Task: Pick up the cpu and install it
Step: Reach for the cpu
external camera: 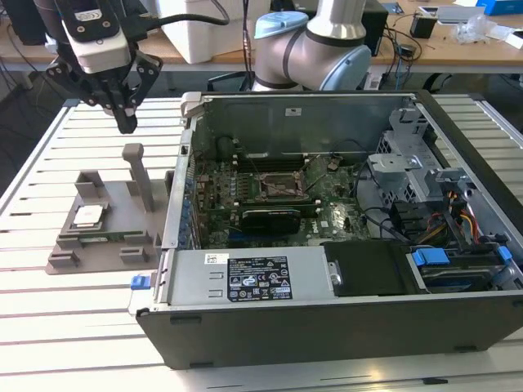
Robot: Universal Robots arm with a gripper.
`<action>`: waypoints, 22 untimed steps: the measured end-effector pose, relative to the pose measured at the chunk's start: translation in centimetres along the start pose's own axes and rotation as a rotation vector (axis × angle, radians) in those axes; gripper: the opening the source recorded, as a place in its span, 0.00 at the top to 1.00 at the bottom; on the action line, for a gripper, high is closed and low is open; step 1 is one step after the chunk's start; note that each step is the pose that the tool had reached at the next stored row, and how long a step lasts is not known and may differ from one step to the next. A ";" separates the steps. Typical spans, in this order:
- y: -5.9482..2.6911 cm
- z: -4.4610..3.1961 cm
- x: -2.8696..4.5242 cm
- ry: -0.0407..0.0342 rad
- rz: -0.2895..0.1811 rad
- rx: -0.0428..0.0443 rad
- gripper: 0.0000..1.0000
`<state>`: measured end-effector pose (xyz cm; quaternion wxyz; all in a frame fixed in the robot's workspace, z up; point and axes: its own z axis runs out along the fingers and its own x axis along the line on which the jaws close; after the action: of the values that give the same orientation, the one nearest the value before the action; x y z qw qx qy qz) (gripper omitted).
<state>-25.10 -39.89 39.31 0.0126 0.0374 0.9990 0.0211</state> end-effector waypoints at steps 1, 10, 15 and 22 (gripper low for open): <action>-0.01 -0.01 0.16 0.0000 0.000 0.0001 0.89; -0.18 -0.07 2.43 0.0001 0.000 0.0001 0.89; -0.28 -0.10 3.76 0.0000 0.000 0.0000 0.89; -0.51 -0.14 6.85 0.0000 0.000 0.0001 0.89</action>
<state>-31.98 -39.89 39.27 0.0125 0.0373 0.9990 0.0211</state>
